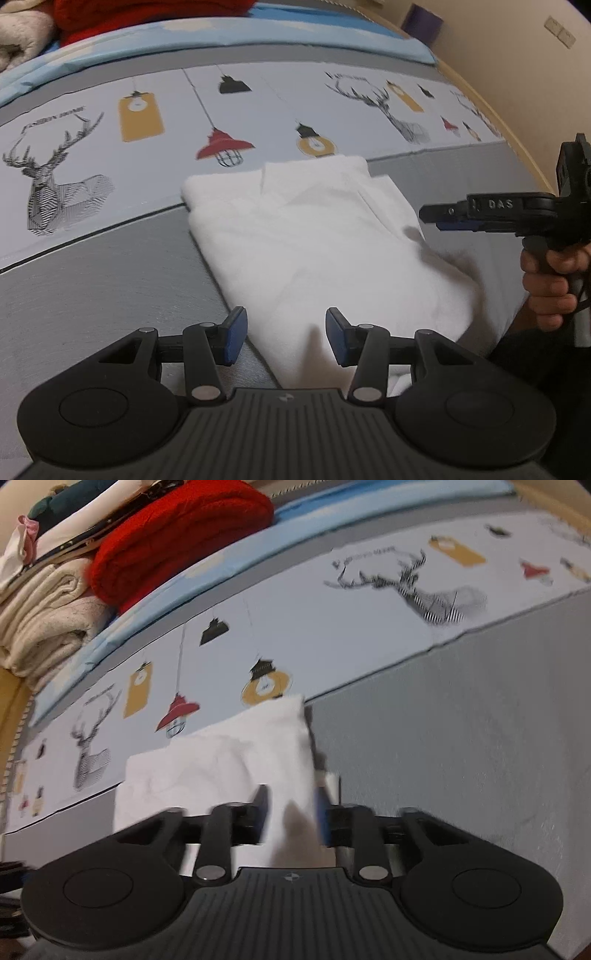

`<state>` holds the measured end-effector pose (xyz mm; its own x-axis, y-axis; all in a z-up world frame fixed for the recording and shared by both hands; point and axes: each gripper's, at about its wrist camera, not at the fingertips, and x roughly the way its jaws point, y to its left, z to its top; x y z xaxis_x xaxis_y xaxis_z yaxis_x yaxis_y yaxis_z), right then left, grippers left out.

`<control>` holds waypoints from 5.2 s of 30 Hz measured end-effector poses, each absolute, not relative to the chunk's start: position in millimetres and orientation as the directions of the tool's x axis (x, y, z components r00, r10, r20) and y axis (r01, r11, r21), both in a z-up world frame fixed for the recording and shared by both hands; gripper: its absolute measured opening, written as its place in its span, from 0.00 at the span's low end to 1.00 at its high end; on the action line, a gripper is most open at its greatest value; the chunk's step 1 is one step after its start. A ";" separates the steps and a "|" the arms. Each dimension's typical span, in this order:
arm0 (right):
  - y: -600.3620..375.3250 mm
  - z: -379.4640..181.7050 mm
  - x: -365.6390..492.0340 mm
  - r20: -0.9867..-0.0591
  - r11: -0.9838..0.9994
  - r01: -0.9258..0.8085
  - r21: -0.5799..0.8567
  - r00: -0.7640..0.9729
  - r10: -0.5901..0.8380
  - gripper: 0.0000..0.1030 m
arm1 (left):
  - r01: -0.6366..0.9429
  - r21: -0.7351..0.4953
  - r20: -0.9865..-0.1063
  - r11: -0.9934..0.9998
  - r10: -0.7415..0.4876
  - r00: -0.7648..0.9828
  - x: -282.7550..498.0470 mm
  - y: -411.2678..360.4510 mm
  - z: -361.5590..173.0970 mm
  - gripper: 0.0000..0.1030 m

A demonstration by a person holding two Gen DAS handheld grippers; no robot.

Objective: Fold small clothes

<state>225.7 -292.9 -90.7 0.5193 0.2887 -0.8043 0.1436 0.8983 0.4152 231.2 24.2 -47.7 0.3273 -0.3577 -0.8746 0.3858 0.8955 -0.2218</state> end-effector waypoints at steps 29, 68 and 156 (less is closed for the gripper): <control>-334.0 -78.3 161.6 -0.758 0.828 -0.080 0.555 0.362 0.543 0.05 | 0.806 0.033 -0.941 0.592 -0.253 0.224 154.3 -27.5 -97.5 0.04; -290.6 -103.9 183.1 -0.915 0.947 -0.159 0.279 0.256 0.313 0.39 | 0.525 -0.260 -0.885 0.810 -0.418 0.206 235.2 24.4 -113.7 0.25; -286.2 -22.0 143.7 -0.631 0.987 0.048 0.156 0.773 0.062 0.57 | 0.121 0.173 -0.734 0.977 0.047 0.677 124.2 28.5 -13.9 0.93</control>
<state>143.7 -286.2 -22.0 0.7733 0.0623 -0.6310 0.0478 0.9866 0.1561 124.2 28.5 -13.9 0.6773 0.0466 -0.7342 0.1208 0.9774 0.1735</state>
